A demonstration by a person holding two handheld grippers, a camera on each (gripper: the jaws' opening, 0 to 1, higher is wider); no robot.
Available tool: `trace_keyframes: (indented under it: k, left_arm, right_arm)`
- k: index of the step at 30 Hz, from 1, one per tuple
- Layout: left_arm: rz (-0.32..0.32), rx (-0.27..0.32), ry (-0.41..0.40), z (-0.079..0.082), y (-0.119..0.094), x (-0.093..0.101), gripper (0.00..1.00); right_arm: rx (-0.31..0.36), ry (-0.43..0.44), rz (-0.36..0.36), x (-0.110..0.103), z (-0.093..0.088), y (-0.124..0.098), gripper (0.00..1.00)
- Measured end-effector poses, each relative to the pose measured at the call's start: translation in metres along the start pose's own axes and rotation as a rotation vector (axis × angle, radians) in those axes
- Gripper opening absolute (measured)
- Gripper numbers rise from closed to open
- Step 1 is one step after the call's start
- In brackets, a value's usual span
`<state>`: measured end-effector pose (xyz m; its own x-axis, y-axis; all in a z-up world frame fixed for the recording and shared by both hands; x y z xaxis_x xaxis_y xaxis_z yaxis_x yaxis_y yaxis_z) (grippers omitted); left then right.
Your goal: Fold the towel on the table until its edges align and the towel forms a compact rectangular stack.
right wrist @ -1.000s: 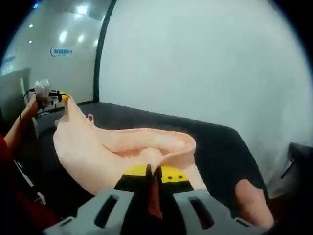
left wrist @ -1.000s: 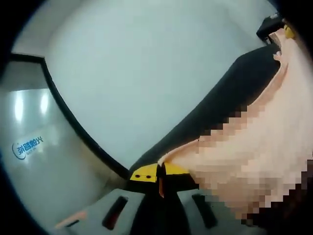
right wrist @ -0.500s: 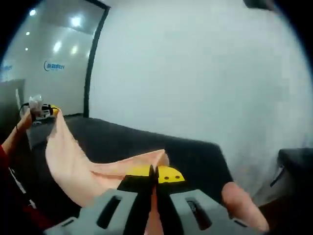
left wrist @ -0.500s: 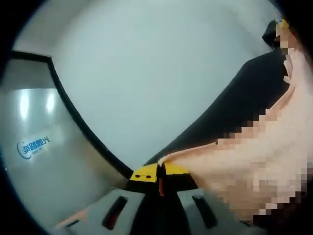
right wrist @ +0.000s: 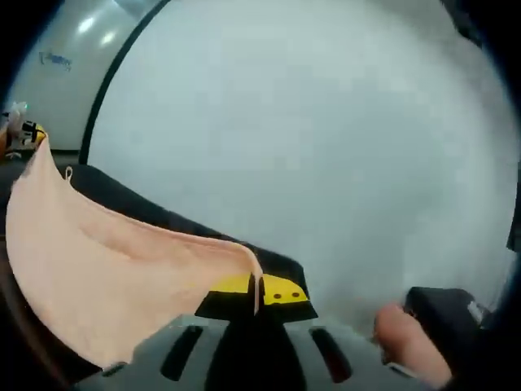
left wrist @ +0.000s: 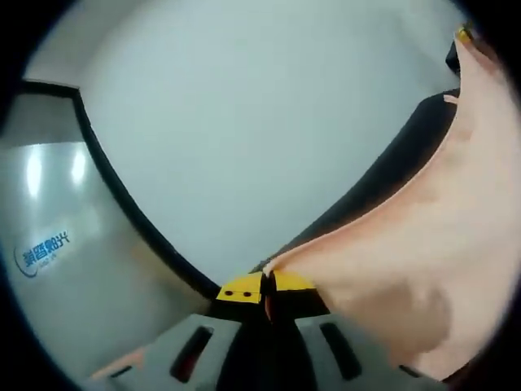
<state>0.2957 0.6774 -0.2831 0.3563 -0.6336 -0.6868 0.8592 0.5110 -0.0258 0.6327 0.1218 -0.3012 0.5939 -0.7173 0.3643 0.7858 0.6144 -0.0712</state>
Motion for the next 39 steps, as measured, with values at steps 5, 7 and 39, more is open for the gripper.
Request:
trace_keyframes:
  k: [5, 7, 39]
  left_arm:
    - [-0.052, -0.047, -0.024, -0.027, 0.043, 0.017, 0.00]
    - [-0.067, -0.067, -0.019, -0.034, 0.053, 0.025, 0.00]
    - [-0.122, -0.122, -0.344, -0.056, 0.090, 0.028, 0.46]
  right_arm:
    - [-0.077, -0.026, 0.026, -0.004, -0.026, 0.054, 0.00]
    - [-0.104, -0.034, 0.032, -0.006, -0.035, 0.068, 0.00]
    - [0.001, 0.262, 0.018, 0.005, -0.041, 0.108, 0.17]
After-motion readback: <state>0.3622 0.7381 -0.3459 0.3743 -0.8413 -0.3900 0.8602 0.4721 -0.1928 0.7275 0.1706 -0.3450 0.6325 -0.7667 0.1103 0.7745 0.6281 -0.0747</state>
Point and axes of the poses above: the point that each gripper's makers call its tool centre point, and the gripper's own axes: y roughly forward along the fingers, x roughly to its right, z roughly out of its top, the point moved 6 cm from there along -y, roughly backward along the fingers, and after that the axes turned 10 degrees about x, right-handed, at the moved point
